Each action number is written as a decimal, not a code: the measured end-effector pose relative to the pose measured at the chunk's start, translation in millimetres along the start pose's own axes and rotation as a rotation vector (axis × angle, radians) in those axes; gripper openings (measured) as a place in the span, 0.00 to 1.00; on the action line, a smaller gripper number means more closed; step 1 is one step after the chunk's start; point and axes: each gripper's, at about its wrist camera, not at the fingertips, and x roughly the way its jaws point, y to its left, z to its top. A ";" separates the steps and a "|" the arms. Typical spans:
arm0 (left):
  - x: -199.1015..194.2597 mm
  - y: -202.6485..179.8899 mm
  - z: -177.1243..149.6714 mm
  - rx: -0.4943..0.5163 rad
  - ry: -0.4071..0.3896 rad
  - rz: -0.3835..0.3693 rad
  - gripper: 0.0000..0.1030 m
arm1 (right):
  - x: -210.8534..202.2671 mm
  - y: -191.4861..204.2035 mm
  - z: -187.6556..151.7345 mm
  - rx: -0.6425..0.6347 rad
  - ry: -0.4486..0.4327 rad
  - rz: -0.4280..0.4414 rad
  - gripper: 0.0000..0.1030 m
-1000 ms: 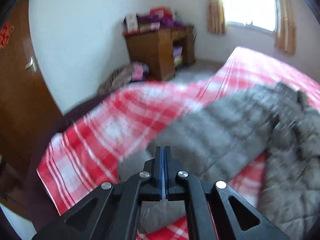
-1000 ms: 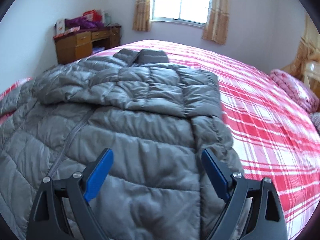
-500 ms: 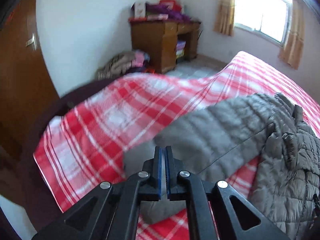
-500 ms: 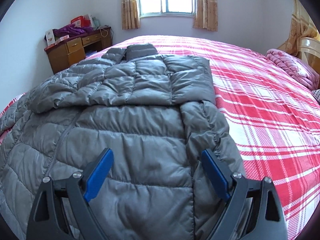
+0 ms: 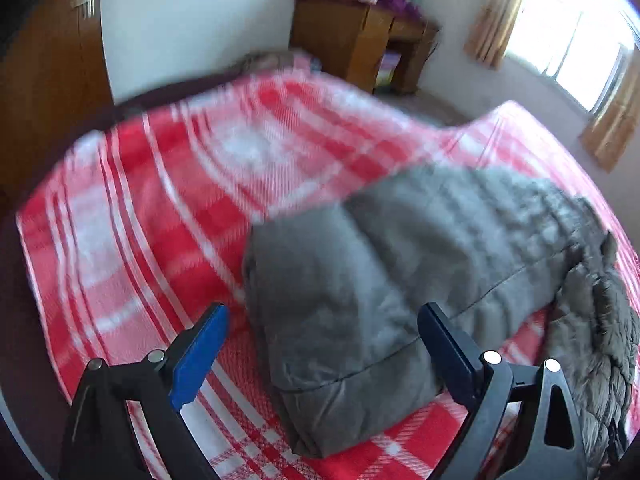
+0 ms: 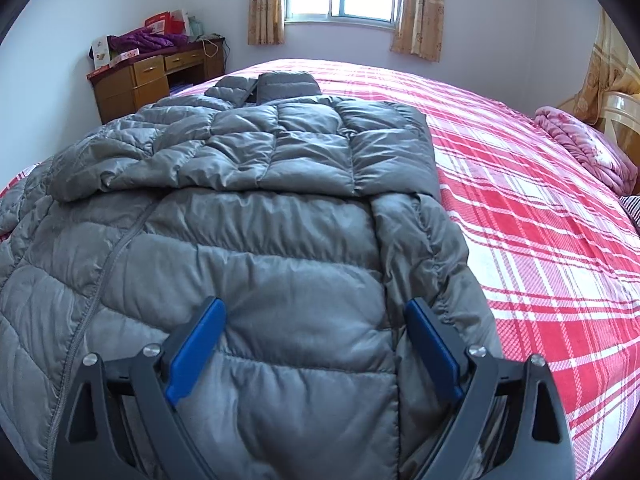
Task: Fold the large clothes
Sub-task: 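Grasp the other sleeve cuff with the left tool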
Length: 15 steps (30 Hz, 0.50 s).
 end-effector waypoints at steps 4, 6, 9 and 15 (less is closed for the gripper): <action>-0.2 -5.4 -8.5 0.039 -0.021 -0.024 0.63 | 1.3 2.3 -0.1 -0.010 0.002 -0.006 0.93; -11.1 -10.9 -8.2 0.063 -0.058 0.004 0.29 | 1.5 2.1 0.0 -0.012 0.004 -0.005 0.93; -38.8 -24.0 -4.1 0.111 -0.135 0.018 0.22 | 1.6 1.9 -0.1 -0.013 0.005 -0.005 0.93; -101.4 -74.4 8.0 0.246 -0.261 -0.084 0.18 | 2.0 0.7 0.9 -0.003 0.010 0.007 0.93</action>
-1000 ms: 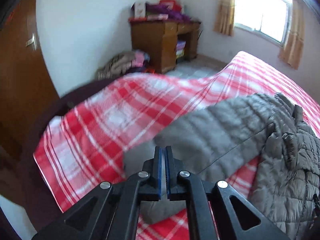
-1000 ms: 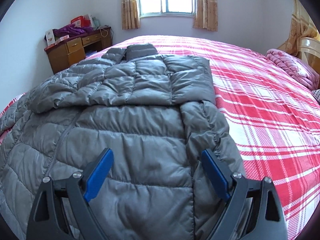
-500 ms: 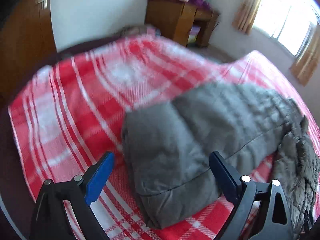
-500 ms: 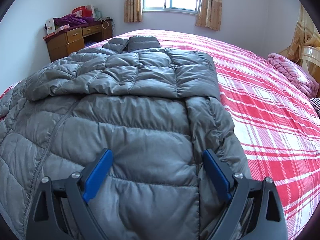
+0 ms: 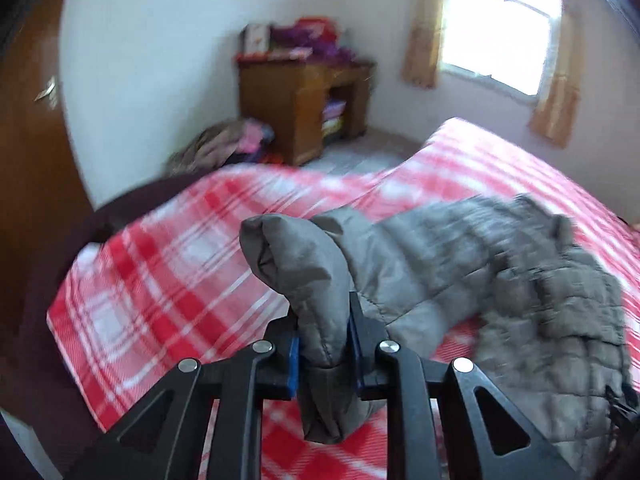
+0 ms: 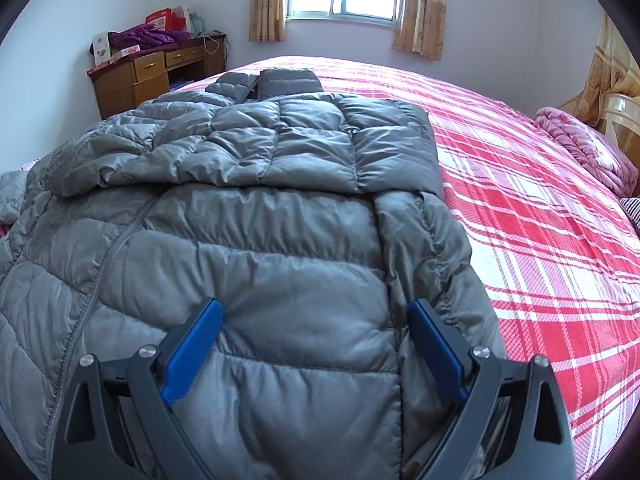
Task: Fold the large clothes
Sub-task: 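Grasp the other sleeve cuff with the left tool, then lay the held sleeve across the folded jacket and open the left tool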
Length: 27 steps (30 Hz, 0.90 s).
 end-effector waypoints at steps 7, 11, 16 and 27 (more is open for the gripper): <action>-37.1 -106.2 31.5 0.193 -0.098 -0.198 0.17 | -11.8 -20.5 10.0 0.068 -0.017 0.022 0.93; -34.1 -173.3 29.1 0.308 -0.109 -0.274 0.17 | -25.5 -33.5 17.8 0.056 -0.047 -0.027 0.93; -21.4 -247.7 10.0 0.397 -0.083 -0.364 0.18 | -39.0 -53.6 26.3 0.079 -0.079 -0.046 0.93; -7.9 -273.5 -19.4 0.435 -0.136 -0.313 0.88 | -34.1 -59.5 30.5 0.054 -0.043 -0.010 0.93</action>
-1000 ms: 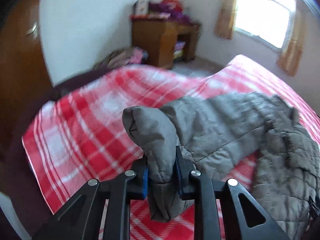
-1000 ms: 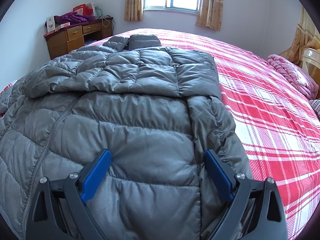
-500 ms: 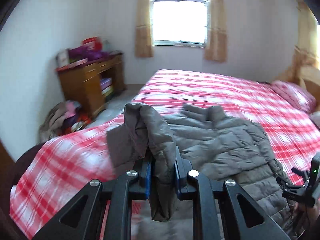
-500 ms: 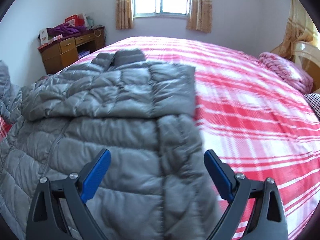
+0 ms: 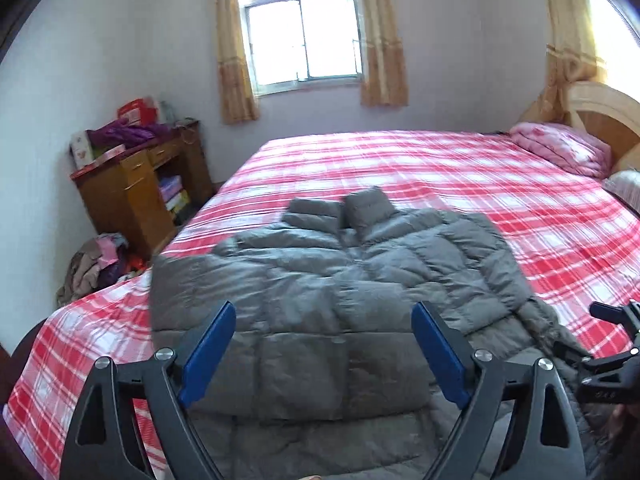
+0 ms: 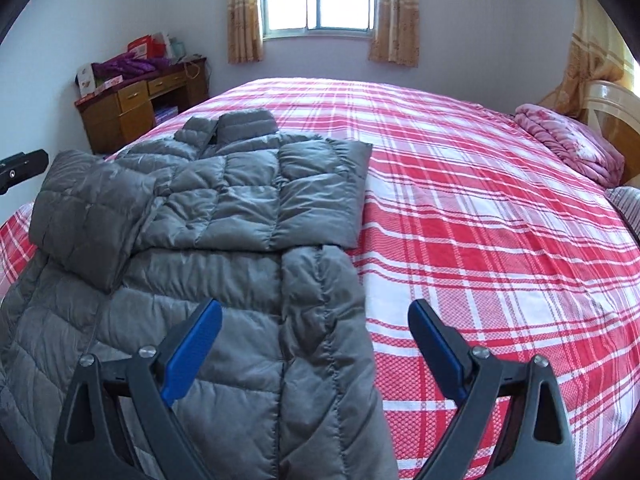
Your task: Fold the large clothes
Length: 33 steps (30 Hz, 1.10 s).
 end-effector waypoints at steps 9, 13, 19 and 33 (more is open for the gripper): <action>45.8 117.3 -60.7 -0.225 0.185 0.242 0.88 | -1.1 38.0 42.6 -0.008 0.043 0.169 0.93; 60.0 137.9 -81.0 -0.311 0.215 0.276 0.88 | 22.7 72.8 60.1 -0.012 0.061 0.224 0.93; 72.7 144.6 -93.8 -0.361 0.228 0.262 0.88 | 65.0 120.7 64.6 -0.023 0.100 0.276 0.91; 79.9 157.2 -106.9 -0.398 0.254 0.260 0.88 | 46.3 87.1 58.7 0.012 0.048 0.278 0.05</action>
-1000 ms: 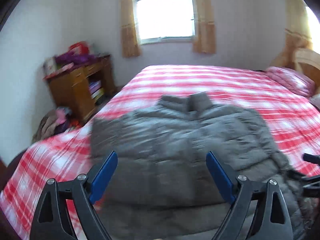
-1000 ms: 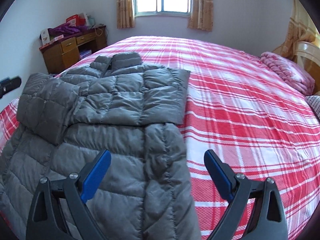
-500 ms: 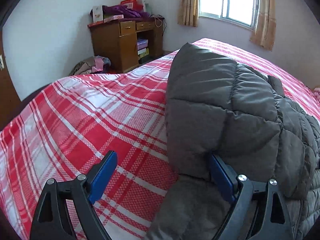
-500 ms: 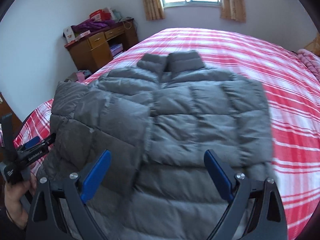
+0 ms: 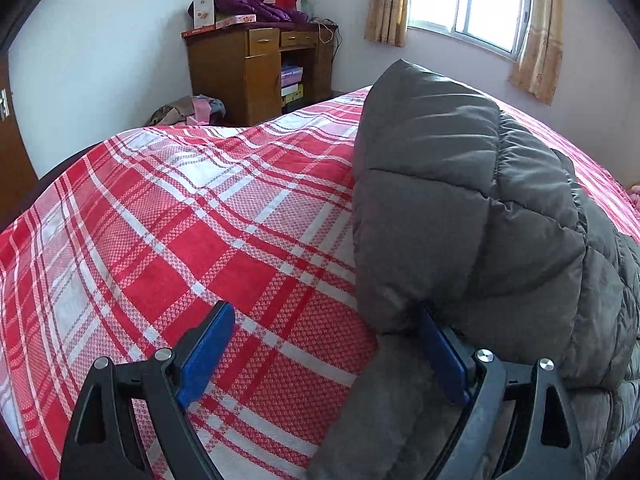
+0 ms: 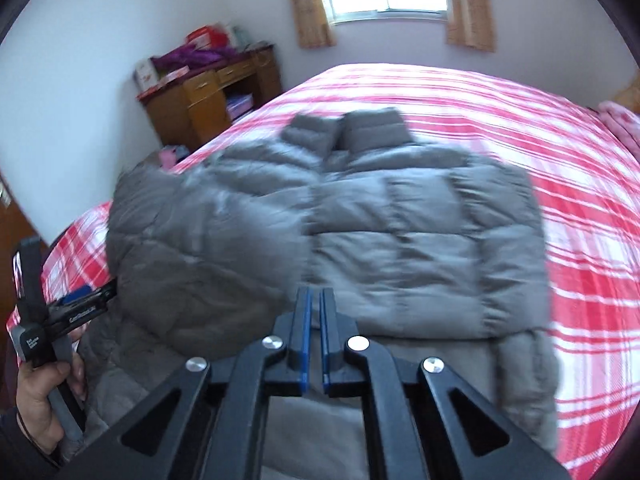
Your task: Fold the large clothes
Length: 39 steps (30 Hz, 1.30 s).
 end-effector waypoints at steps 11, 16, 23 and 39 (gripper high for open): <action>-15.0 9.3 2.0 -0.043 -0.057 0.012 0.88 | 0.5 -17.8 2.2 0.101 -0.012 0.051 0.93; -8.1 23.2 7.9 -0.106 -0.027 0.001 0.88 | 31.5 8.2 12.7 0.079 0.032 0.099 0.87; -2.6 29.4 7.1 -0.105 -0.005 0.002 0.88 | 47.8 32.5 12.8 0.026 0.086 0.188 0.11; -8.2 34.2 11.4 -0.005 0.099 -0.054 0.88 | 8.7 -59.7 -16.3 0.105 0.051 -0.048 0.57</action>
